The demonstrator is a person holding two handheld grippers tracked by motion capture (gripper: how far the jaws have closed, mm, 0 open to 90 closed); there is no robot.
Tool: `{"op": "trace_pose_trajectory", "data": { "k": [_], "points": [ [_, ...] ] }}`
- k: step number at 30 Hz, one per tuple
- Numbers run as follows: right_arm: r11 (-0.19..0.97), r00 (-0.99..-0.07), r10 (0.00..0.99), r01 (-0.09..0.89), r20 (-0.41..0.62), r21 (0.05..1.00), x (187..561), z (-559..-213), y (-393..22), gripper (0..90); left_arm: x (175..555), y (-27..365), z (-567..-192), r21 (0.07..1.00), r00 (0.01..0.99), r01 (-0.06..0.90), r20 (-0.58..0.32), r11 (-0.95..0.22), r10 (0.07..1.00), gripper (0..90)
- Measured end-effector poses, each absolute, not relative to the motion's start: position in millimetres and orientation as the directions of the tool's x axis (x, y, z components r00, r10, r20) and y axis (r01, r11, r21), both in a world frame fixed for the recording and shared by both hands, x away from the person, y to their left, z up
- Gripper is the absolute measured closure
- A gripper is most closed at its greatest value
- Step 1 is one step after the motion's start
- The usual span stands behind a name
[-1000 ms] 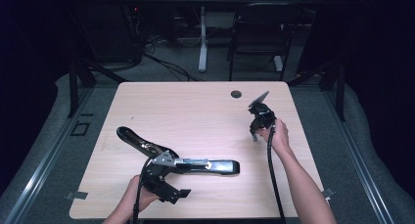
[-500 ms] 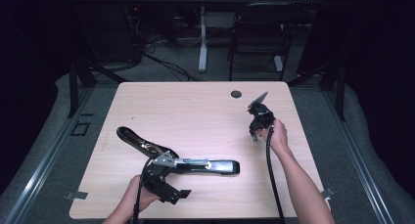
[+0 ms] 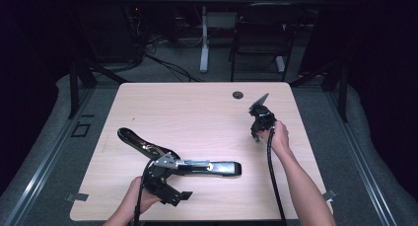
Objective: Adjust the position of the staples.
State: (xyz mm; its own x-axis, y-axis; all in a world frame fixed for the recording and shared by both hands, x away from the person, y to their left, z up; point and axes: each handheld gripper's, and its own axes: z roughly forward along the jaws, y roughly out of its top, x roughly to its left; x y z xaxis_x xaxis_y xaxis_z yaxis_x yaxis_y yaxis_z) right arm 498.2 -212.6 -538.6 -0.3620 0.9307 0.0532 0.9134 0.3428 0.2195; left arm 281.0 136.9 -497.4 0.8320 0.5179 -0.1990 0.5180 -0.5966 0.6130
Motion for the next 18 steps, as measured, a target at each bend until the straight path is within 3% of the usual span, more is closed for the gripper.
{"op": "trace_pose_trajectory", "data": {
  "k": [18],
  "points": [
    [0.364,-0.384,0.922,0.903,0.045,0.228,495.8,-536.3,-213.3,78.1,281.8,138.2,-496.9,0.613,0.834,0.520,-0.213,-0.595,0.510,0.0]
  ]
}}
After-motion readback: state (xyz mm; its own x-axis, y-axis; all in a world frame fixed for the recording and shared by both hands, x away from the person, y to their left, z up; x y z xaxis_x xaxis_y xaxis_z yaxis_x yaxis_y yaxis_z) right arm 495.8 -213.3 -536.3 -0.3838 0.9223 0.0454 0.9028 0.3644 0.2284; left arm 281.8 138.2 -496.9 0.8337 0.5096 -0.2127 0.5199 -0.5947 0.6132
